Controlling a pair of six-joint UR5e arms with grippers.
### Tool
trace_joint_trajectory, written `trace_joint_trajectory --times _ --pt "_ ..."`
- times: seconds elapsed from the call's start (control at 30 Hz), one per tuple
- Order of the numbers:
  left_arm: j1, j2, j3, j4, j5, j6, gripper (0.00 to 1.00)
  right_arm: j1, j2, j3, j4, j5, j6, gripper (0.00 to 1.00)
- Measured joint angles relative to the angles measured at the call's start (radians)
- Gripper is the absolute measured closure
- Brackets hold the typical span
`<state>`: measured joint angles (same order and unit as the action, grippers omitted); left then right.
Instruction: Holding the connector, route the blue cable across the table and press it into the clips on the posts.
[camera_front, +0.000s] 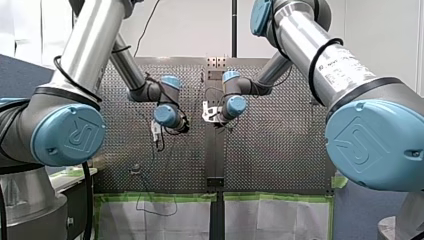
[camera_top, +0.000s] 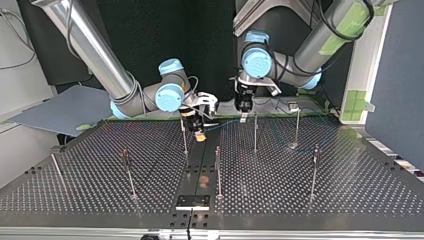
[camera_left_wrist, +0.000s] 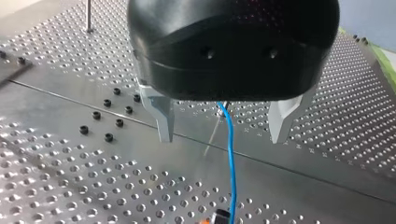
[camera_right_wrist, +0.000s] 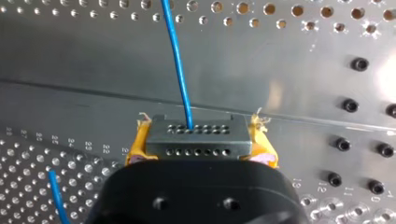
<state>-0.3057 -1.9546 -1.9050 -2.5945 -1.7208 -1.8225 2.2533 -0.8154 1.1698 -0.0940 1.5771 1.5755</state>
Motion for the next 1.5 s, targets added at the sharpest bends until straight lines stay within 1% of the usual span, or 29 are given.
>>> trace_joint_trajectory --times 0.2,0.47,0.77,0.97,1.0,1.03,1.07,1.13,1.17,1.2,1.23,1.27,1.3,1.33,1.37,1.4,1.5 --pt "-0.006 -0.053 0.053 -0.013 0.002 -0.008 0.0 -0.001 -0.001 0.0 -0.001 -0.009 0.004 1.0" --pt "-0.01 -0.113 0.122 -0.008 -0.028 -0.016 0.0 -0.001 -0.002 0.0 0.0 -0.016 0.006 1.0" --pt "-0.007 -0.121 0.192 -0.01 -0.02 -0.028 0.0 -0.001 -0.001 0.0 -0.001 -0.027 0.006 1.0" --pt "-0.007 -0.12 0.201 -0.024 -0.013 -0.029 0.0 -0.001 -0.001 0.0 -0.001 -0.032 0.008 1.0" --pt "-0.008 -0.12 0.201 -0.028 -0.014 -0.028 0.05 -0.001 -0.001 0.0 -0.001 -0.033 0.008 1.0" --pt "-0.009 -0.12 0.201 -0.032 -0.015 -0.028 0.16 -0.001 -0.001 0.0 -0.001 -0.034 0.009 1.0" --pt "-0.009 -0.12 0.201 -0.039 -0.018 -0.026 0.16 -0.001 -0.001 0.0 -0.001 -0.034 0.009 1.0" --pt "-0.01 -0.12 0.2 -0.051 -0.028 -0.02 0.4 -0.001 -0.001 0.0 -0.001 -0.034 0.009 1.0" --pt "-0.011 -0.12 0.2 -0.058 -0.034 -0.017 0.4 -0.001 -0.001 0.0 -0.002 -0.034 0.009 1.0" --pt "-0.011 -0.12 0.2 -0.062 -0.038 -0.015 0.61 -0.001 -0.001 0.0 -0.002 -0.035 0.009 1.0" --pt "-0.012 -0.12 0.2 -0.065 -0.041 -0.012 0.72 -0.001 -0.001 0.0 -0.002 -0.035 0.009 1.0" --pt "-0.013 -0.12 0.2 -0.068 -0.044 -0.01 0.72 -0.001 -0.001 0.0 -0.002 -0.035 0.009 1.0" --pt "-0.014 -0.12 0.2 -0.069 -0.046 -0.008 0.87 -0.001 -0.001 0.0 -0.002 -0.035 0.009 1.0" --pt "-0.015 -0.12 0.2 -0.071 -0.049 -0.006 0.96 -0.001 -0.001 0.0 -0.002 -0.035 0.009 1.0" --pt "-0.016 -0.12 0.2 -0.073 -0.054 -0.004 0.96 -0.001 -0.001 0.0 -0.002 -0.035 0.009 1.0" --pt "-0.017 -0.12 0.2 -0.074 -0.057 -0.003 1.0 -0.001 -0.001 0.0 -0.002 -0.035 0.009 1.0" --pt "-0.019 -0.119 0.2 -0.076 -0.064 -0.001 1.0 -0.001 -0.001 0.0 -0.001 -0.036 0.009 1.0"
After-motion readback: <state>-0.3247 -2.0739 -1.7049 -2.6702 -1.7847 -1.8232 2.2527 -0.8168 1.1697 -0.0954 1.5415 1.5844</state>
